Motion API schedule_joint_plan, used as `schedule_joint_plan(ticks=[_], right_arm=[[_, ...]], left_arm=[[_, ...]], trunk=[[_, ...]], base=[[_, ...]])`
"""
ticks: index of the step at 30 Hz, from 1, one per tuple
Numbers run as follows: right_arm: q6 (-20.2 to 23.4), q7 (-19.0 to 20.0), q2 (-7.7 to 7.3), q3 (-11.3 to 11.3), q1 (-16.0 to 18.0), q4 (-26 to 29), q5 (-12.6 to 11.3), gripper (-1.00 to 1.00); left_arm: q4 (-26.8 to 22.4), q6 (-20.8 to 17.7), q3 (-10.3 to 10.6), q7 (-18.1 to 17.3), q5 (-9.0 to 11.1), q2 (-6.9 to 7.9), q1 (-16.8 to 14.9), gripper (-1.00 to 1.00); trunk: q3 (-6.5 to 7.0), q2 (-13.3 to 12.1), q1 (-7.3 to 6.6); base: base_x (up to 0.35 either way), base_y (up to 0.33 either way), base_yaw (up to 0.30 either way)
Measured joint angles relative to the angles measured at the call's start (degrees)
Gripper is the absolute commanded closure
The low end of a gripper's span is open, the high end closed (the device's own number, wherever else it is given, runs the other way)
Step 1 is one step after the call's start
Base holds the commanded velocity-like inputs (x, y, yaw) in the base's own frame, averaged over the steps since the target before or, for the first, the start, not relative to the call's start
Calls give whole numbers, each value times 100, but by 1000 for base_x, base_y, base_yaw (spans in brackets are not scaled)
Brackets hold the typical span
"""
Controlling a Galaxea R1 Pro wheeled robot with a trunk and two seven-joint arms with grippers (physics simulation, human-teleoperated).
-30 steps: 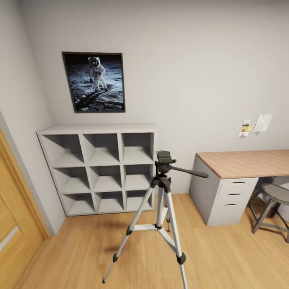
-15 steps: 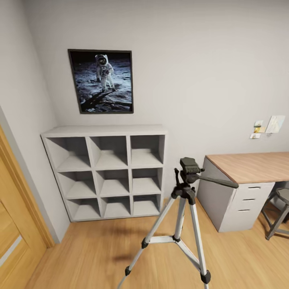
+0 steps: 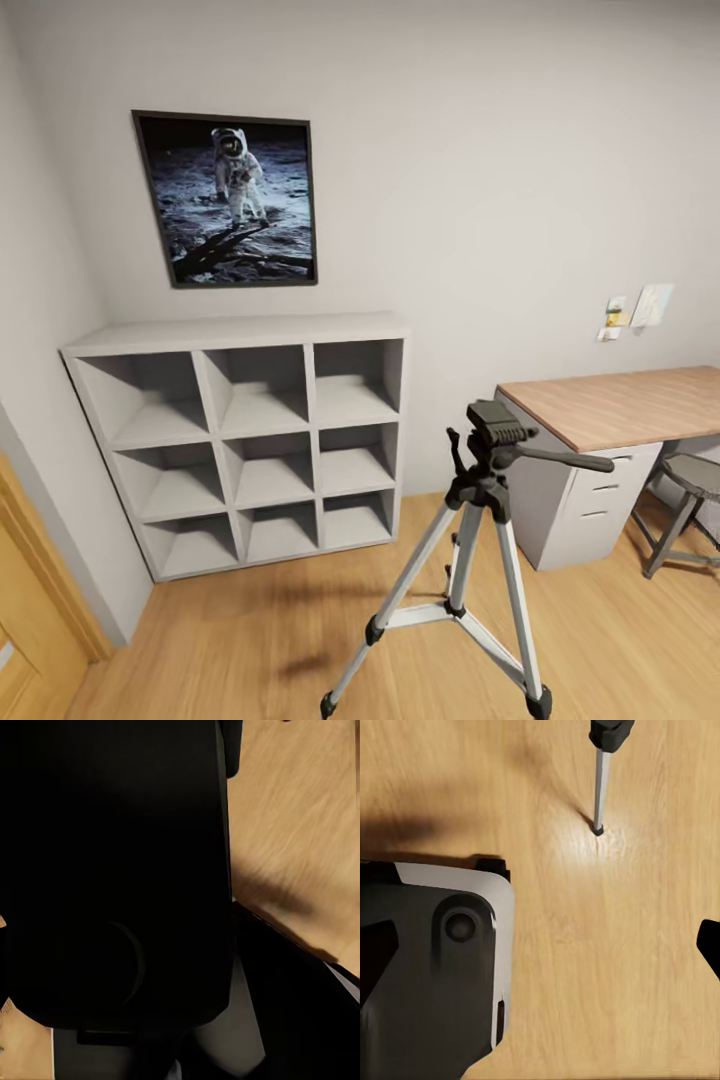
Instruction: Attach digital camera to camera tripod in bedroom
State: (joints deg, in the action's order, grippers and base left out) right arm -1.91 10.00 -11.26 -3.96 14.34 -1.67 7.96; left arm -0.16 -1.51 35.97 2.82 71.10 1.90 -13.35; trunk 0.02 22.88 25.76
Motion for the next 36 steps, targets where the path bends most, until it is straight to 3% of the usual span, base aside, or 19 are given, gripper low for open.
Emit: schedule_joint_plan(ticks=[29, 36], right_arm=[[-7, 0, -5, 0, 0, 0, 0, -100], [-7, 0, -5, 0, 0, 0, 0, -100]], left_arm=[[1, -8, -2, -3, 0, 2, 2, 100], [0, -28, 0, -182, -2, 20, 3, 100]], trunk=[[0, 0, 0], [0, 0, 0]], base=[[2, 5, -241], [0, 0, -199]])
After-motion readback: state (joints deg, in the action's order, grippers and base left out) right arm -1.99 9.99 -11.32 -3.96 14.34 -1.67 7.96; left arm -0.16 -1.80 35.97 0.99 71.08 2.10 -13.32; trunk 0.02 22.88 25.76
